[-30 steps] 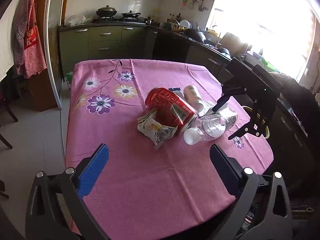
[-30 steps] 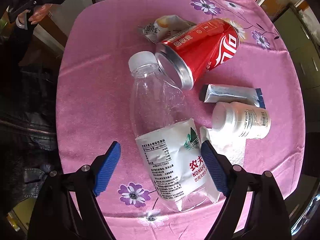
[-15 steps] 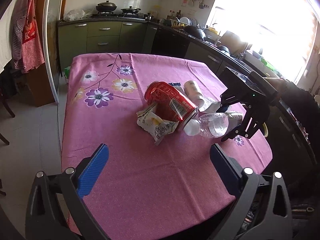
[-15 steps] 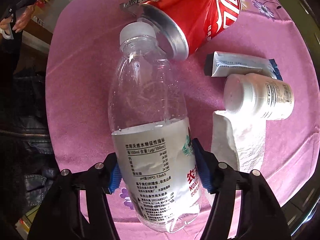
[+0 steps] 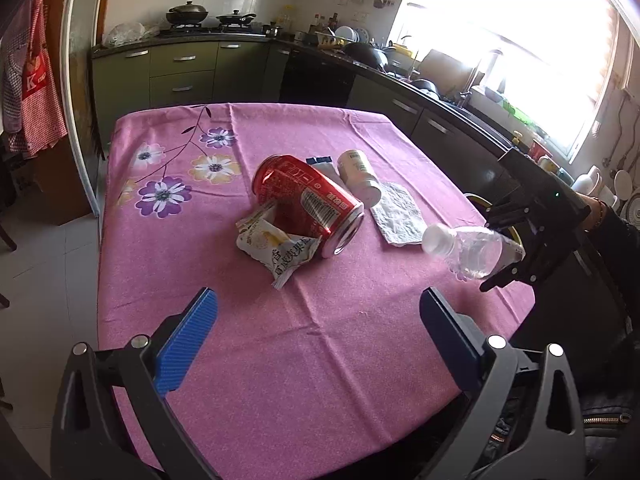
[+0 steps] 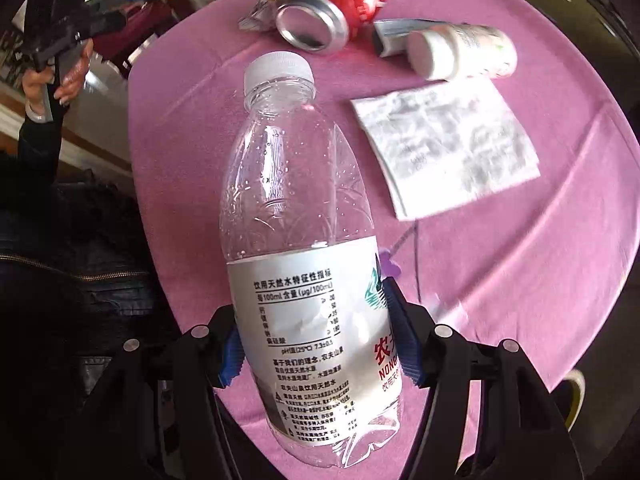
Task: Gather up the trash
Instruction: 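Carry the water bottle over the bin and release it, then grasp the red cola can with the left gripper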
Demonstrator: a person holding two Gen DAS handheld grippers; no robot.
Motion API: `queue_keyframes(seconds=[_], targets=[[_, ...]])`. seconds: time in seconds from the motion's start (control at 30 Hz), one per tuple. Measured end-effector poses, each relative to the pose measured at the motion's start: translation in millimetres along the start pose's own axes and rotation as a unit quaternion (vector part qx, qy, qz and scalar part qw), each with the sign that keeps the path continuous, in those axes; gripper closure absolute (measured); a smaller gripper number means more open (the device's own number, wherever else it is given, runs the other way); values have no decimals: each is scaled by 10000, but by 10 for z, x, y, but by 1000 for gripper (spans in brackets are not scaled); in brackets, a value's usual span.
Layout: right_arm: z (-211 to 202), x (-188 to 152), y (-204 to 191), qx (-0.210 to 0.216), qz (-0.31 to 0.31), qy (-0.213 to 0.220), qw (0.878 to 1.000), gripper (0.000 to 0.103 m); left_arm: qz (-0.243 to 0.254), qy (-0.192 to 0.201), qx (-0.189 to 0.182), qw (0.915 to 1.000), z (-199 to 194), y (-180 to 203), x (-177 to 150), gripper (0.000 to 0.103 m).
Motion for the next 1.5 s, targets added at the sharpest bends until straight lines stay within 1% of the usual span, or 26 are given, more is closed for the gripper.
queue_keyframes(seconds=[0.1, 0.17, 0.23, 0.3, 0.37, 0.43, 0.5, 0.57, 0.63, 0.67, 0.77, 0.83, 0.87, 0.93, 1.03, 1.17, 1.27, 1.37, 1.43, 1.5], targets=[[-359, -313, 262, -122, 683, 680, 9953, 42, 97, -1, -89, 9999, 53, 112, 24, 7], [-628, -570, 568, -415, 1270, 1113, 9848, 42, 170, -13, -128, 9998, 78, 186, 41, 7], [-860, -886, 935, -830, 1945, 1446, 9666, 42, 229, -19, -142, 9996, 97, 243, 62, 7], [-1018, -1251, 1357, -1228, 2642, 1582, 9434, 42, 282, -21, -143, 9995, 108, 300, 86, 7], [-1046, -1626, 1675, -1458, 3277, 1619, 9193, 42, 313, -23, -126, 9994, 112, 344, 109, 7], [-1024, -1913, 1957, -1633, 3696, 1597, 9007, 42, 335, -42, -113, 9994, 122, 377, 134, 7], [-987, -2113, 2200, -1674, 4001, 1653, 8858, 42, 367, -68, -92, 9993, 130, 416, 155, 7], [-955, -2219, 2367, -1792, 4162, 1746, 8742, 40, 404, -91, -74, 9991, 145, 445, 182, 7], [-899, -2243, 2437, -2005, 4272, 1798, 8631, 21, 450, -117, -69, 9989, 162, 473, 208, 7], [-885, -2223, 2446, -2063, 4310, 1879, 8581, 20, 485, -120, -56, 9987, 170, 488, 222, 7], [-918, -2223, 2396, -1913, 4414, 2277, 8466, 21, 666, -126, -24, 9977, 214, 528, 265, 7], [-946, -2146, 2244, -1863, 4388, 2477, 8435, 21, 790, -130, 19, 9968, 263, 541, 296, 7], [-969, -2087, 2092, -1829, 4389, 2556, 8418, 21, 818, -169, 35, 9965, 303, 536, 314, 7], [-935, -1982, 1891, -1730, 4365, 2713, 8402, 21, 760, -285, 17, 9967, 383, 516, 342, 7], [-876, -1885, 1665, -1638, 4272, 2791, 8442, 21, 524, -514, -131, 9972, 509, 486, 407, 7], [-827, -1719, 1489, -1523, 4152, 2805, 8519, 20, 153, -897, -30, 9958, 693, 455, 561, 7], [-801, -1595, 1403, -1471, 4029, 2810, 8585, 20, -293, -1294, -165, 9910, 831, 410, 697, 7], [-772, -1481, 1354, -1440, 3909, 2811, 8645, 20, -496, -1620, -208, 9853, 937, 423, 800, 7], [-742, -1416, 1354, -1390, 3853, 2819, 8676, 20, -607, -1896, -197, 9798, 1019, 441, 846, 7], [-702, -1375, 1354, -1322, 3794, 2827, 8710, 20, -723, -2215, -224, 9722, 1118, 460, 865, 7]])
Point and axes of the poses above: each gripper's, at about its wrist camera, not at the fingertips, and z roughly the way its jaws point, y to its right, x to its top, the point moved 4 cm from there along z, roughly the way its jaws point, and after that the axes turned 12 degrees about x, right-handed, at the moved point
